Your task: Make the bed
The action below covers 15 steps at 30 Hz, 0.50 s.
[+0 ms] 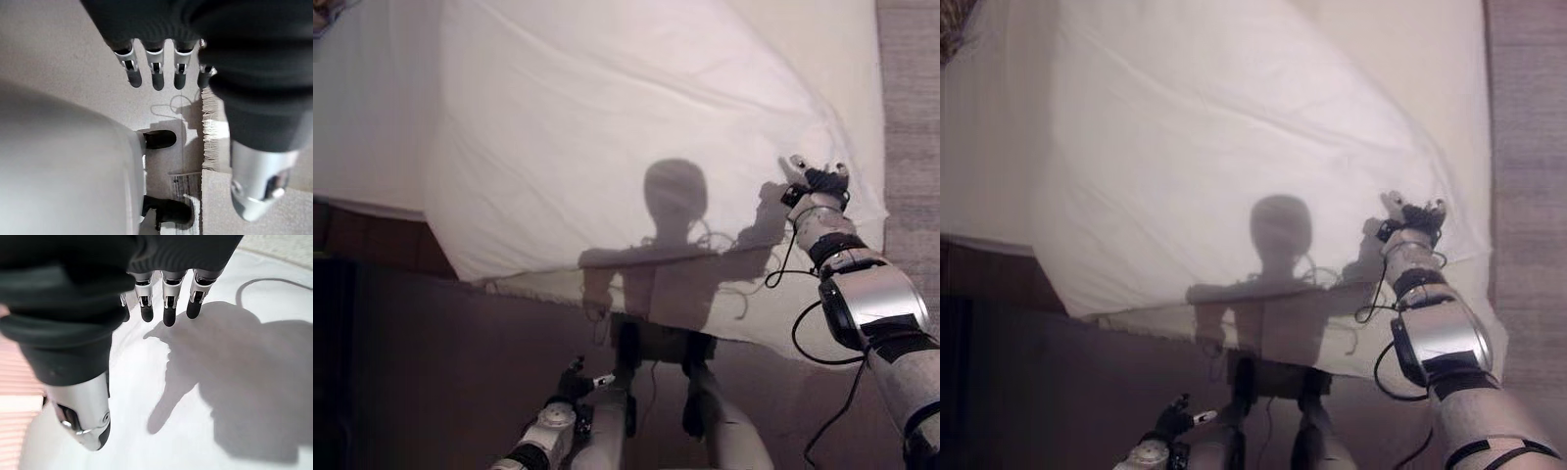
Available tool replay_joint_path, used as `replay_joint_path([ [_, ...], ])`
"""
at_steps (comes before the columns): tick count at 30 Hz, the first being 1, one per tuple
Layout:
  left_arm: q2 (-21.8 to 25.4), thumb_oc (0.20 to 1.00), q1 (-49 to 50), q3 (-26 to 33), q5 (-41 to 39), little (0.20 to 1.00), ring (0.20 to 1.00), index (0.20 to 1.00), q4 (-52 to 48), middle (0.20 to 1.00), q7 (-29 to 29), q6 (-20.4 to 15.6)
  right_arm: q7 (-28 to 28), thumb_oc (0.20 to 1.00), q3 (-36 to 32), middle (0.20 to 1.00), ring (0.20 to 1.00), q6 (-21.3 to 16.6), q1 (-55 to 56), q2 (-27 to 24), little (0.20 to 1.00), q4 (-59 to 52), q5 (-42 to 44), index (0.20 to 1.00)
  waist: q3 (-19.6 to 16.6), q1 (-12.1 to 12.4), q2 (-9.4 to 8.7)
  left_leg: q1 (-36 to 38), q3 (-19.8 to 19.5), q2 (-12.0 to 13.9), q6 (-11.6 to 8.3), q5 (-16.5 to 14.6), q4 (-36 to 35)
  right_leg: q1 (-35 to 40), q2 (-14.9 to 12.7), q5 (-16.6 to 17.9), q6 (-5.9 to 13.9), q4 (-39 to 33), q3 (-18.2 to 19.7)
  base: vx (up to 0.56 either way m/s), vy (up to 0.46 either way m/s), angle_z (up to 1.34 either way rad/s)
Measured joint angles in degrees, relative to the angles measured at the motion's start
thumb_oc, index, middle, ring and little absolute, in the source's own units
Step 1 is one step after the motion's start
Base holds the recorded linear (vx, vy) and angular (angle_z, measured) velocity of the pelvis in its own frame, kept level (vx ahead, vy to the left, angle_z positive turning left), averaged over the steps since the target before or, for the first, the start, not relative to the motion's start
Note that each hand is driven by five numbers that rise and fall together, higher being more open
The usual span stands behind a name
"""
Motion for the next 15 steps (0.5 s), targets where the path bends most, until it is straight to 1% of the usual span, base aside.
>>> replay_joint_path([
  [2, 0.0, 1.0, -0.6, -0.9, 0.0, 1.0, 1.0, 1.0, -0.7, 1.0, 0.3, -0.1, -0.5, 1.0, 0.2, 1.0, 1.0, 0.6, -0.7, -0.3, 1.0, 0.1, -1.4, 1.0, 0.7, 0.4, 0.09, -0.9, -0.3, 0.1, -0.06, 0.3, 0.0, -0.7, 0.0, 0.2, -0.32, 0.0, -0.2, -0.04, -0.038, 0.1],
  [6, -0.1, 1.0, -1.7, -1.9, -1.6, 1.0, 1.0, 1.0, -1.8, 1.0, 1.1, -0.5, -0.4, 1.0, 6.0, 1.0, 1.0, 3.4, -3.4, -2.2, 1.0, 2.5, -6.7, 1.0, 1.2, 0.9, 0.25, -4.1, -2.4, -0.1, -0.26, 1.1, 0.3, -3.1, -0.1, 0.4, -0.56, 0.0, -1.6, -0.04, -0.027, 0.18],
  [7, -0.1, 1.0, -2.0, -2.1, -2.1, 1.0, 1.0, 1.0, -2.4, 1.0, 1.3, -0.7, 0.1, 1.0, 9.8, 1.0, 1.0, 4.9, -3.5, -2.8, 1.0, 2.7, -11.2, 1.0, 1.5, 0.9, 0.23, -5.0, -2.9, -0.1, -0.35, 1.4, 0.4, -3.7, -0.1, 0.5, -0.64, 0.0, -2.3, -0.04, -0.023, 0.18],
  [8, -0.1, 1.0, -2.0, -2.1, -2.2, 1.0, 1.0, 1.0, -2.8, 1.0, 1.4, -0.8, 0.5, 1.0, 12.1, 1.0, 1.0, 5.6, -3.5, -2.9, 1.0, 2.9, -14.1, 1.0, 1.5, 0.9, 0.22, -5.3, -2.9, -0.1, -0.36, 1.5, 0.4, -3.9, -0.1, 0.5, -0.64, 0.0, -2.6, -0.06, -0.026, 0.18],
  [9, -0.1, 1.0, -2.3, -2.3, -2.2, 1.0, 1.0, 1.0, -3.1, 1.0, 1.4, -1.0, 1.4, 1.0, 17.6, 1.0, 1.0, 6.9, -3.6, -3.0, 1.0, 3.4, -19.3, 1.0, 1.9, 0.8, 0.2, -5.7, -3.2, -0.1, -0.42, 1.6, 0.4, -4.1, -0.1, 0.5, -0.64, 0.0, -2.8, -0.03, -0.021, 0.09],
  [10, -0.3, 1.0, -2.7, -2.4, -2.2, 1.0, 1.0, 1.0, -3.1, 1.0, 1.4, -1.2, 2.2, 1.0, 19.6, 1.0, 1.0, 7.3, -3.7, -3.3, 1.0, 3.6, -22.1, 1.0, 2.2, 0.8, 0.17, -5.7, -3.4, -0.1, -0.43, 1.7, 0.4, -4.1, -0.1, 0.5, -0.67, 0.0, -2.8, -0.02, -0.027, 0.08],
  [12, -0.5, 1.0, -4.1, -3.3, -2.2, 1.0, 1.0, 1.0, -2.8, 1.0, 1.4, -1.3, 4.7, 1.0, 21.0, 1.0, 1.0, 8.4, -3.8, -3.9, 1.0, 4.4, -29.2, 1.0, 2.9, 0.9, 0.23, -6.0, -4.3, -0.1, -0.48, 2.0, 0.4, -4.2, -0.1, 0.5, -0.73, 0.0, -3.3, -0.02, -0.029, 0.1],
  [15, -0.8, 1.0, -4.6, -4.0, -2.2, 1.0, 1.0, 1.0, -3.0, 1.0, 1.4, -1.3, 6.3, 1.0, 21.2, 1.0, 1.0, 8.7, -3.9, -4.8, 1.0, 5.3, -31.2, 1.0, 2.9, 0.7, 0.22, -6.4, -4.7, -0.2, -0.54, 2.1, 0.4, -4.2, -0.2, 0.5, -0.72, 0.0, -4.1, -0.01, -0.016, 0.12],
])
